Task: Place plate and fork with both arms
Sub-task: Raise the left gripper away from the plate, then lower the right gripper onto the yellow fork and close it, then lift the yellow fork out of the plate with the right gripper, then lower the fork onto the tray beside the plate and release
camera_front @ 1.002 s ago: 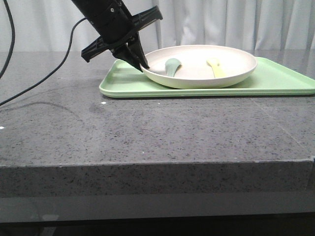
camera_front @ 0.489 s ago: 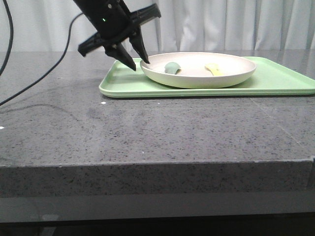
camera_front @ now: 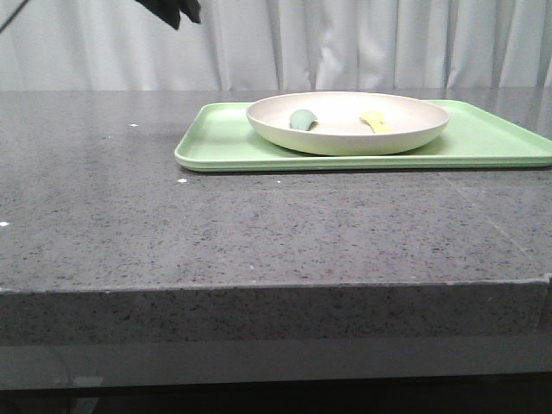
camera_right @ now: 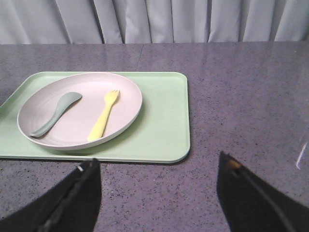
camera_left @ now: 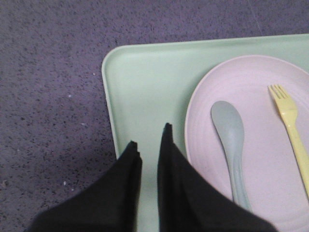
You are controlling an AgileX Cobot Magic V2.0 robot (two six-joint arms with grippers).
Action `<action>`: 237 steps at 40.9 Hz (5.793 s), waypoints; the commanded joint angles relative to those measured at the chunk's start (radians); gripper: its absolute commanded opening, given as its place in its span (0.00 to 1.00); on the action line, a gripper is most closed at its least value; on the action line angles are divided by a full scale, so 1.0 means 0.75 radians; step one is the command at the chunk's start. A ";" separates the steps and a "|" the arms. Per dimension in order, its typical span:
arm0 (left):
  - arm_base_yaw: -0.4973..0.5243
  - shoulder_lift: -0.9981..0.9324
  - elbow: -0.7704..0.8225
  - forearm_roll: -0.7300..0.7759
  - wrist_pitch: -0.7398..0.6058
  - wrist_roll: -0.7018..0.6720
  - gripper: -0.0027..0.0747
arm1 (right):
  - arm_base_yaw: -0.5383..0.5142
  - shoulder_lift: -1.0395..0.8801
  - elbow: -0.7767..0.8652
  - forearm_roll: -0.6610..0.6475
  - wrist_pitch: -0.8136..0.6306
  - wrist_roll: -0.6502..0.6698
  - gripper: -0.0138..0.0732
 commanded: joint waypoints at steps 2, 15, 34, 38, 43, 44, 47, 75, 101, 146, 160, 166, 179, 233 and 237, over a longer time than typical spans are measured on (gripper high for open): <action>-0.008 -0.201 0.118 0.039 -0.209 0.002 0.01 | -0.001 0.016 -0.052 0.002 -0.096 -0.006 0.77; 0.026 -0.671 0.683 0.212 -0.572 0.002 0.01 | -0.001 0.016 -0.052 0.002 -0.096 -0.006 0.77; 0.165 -1.425 1.479 0.303 -0.832 0.002 0.01 | -0.001 0.016 -0.052 0.002 -0.084 -0.006 0.77; 0.165 -1.613 1.618 0.303 -0.865 0.002 0.01 | -0.001 0.016 -0.052 0.002 -0.085 -0.006 0.77; 0.165 -1.821 1.756 0.303 -0.860 0.002 0.01 | -0.001 0.016 -0.052 0.002 -0.111 -0.006 0.77; 0.165 -1.851 1.781 0.303 -0.857 0.002 0.01 | -0.001 0.016 -0.052 0.003 -0.116 -0.006 0.77; 0.165 -1.950 1.838 0.303 -0.854 0.002 0.01 | -0.001 0.016 -0.052 0.006 -0.116 -0.006 0.77; 0.165 -2.098 1.876 0.303 -0.851 0.002 0.01 | 0.237 0.987 -0.652 0.072 0.023 -0.002 0.77; 0.165 -2.098 1.876 0.303 -0.851 0.002 0.01 | 0.320 1.734 -1.301 0.072 0.377 0.160 0.77; 0.165 -2.098 1.876 0.303 -0.851 0.002 0.01 | 0.316 1.838 -1.329 0.022 0.440 0.160 0.31; 0.165 -2.098 1.876 0.303 -0.851 0.002 0.01 | 0.316 1.837 -1.329 0.022 0.444 0.160 0.31; 0.165 -2.098 1.876 0.303 -0.851 0.002 0.01 | 0.316 1.815 -1.329 0.022 0.438 0.160 0.31; 0.165 -2.098 1.876 0.303 -0.851 0.002 0.01 | 0.312 1.687 -1.329 0.022 0.367 0.160 0.31; 0.165 -2.098 1.876 0.303 -0.851 0.002 0.01 | 0.024 1.833 -1.328 -0.060 0.514 0.138 0.52; 0.165 -2.098 1.876 0.303 -0.851 0.002 0.01 | 0.024 1.830 -1.328 -0.060 0.517 0.138 0.59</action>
